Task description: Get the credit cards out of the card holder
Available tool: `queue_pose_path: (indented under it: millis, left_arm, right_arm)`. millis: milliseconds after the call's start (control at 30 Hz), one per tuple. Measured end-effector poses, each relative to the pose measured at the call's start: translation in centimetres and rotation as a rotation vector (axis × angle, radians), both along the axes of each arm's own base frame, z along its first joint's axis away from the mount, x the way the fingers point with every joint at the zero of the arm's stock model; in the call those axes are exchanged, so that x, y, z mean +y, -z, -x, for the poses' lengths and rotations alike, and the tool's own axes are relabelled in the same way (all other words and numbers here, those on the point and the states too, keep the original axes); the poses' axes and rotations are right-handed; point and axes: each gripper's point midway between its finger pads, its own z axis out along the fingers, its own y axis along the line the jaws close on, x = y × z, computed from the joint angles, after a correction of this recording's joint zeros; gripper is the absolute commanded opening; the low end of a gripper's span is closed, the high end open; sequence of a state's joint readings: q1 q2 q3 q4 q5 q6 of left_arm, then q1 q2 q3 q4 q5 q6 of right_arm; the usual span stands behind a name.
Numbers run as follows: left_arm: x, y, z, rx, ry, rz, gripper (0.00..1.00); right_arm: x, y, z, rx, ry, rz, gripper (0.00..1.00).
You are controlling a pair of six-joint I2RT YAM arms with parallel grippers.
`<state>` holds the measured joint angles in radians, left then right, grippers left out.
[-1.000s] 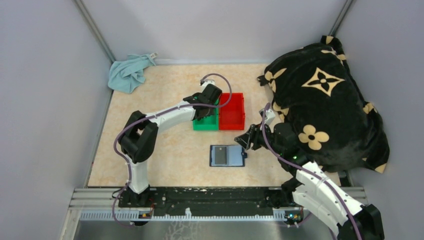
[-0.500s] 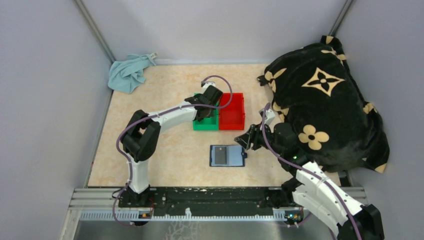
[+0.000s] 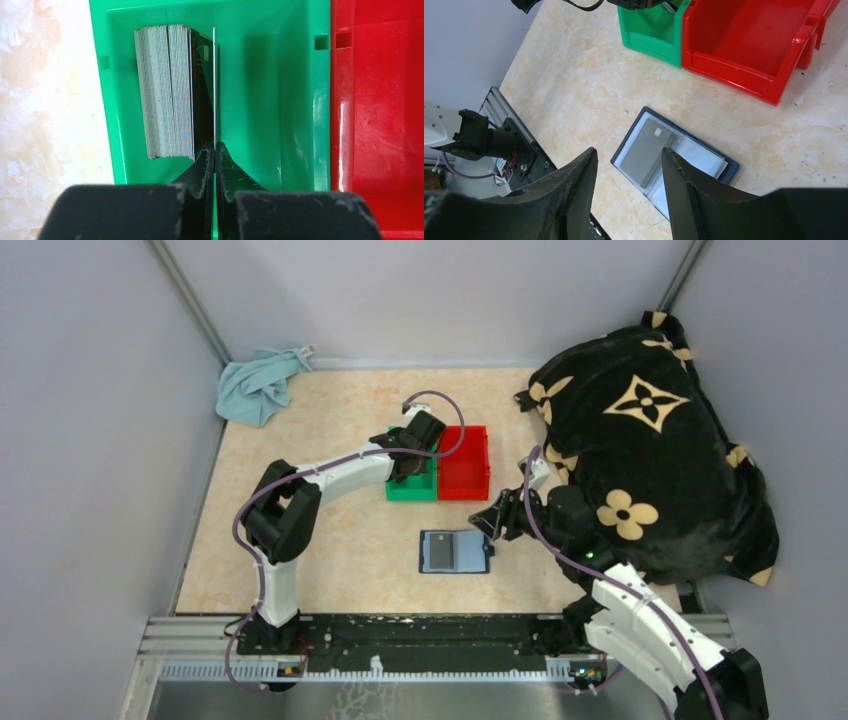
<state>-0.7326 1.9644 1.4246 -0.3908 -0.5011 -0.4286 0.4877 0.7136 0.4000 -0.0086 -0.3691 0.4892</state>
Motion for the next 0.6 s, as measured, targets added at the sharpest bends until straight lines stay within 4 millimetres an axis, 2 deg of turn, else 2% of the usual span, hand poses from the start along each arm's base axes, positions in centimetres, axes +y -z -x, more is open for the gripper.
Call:
queue_pose_path:
  millis: [233,600]
  left_arm:
    - [0.12,-0.01,0.03,0.0,0.001,-0.008,0.1]
    - [0.32,-0.14,0.14,0.001,-0.002,-0.014,0.13]
  right_arm:
    - [0.26,-0.05,0.29,0.003,-0.022,-0.007,0.5]
    - [0.55,-0.43,0.46,-0.007,-0.043,-0.02,0.5]
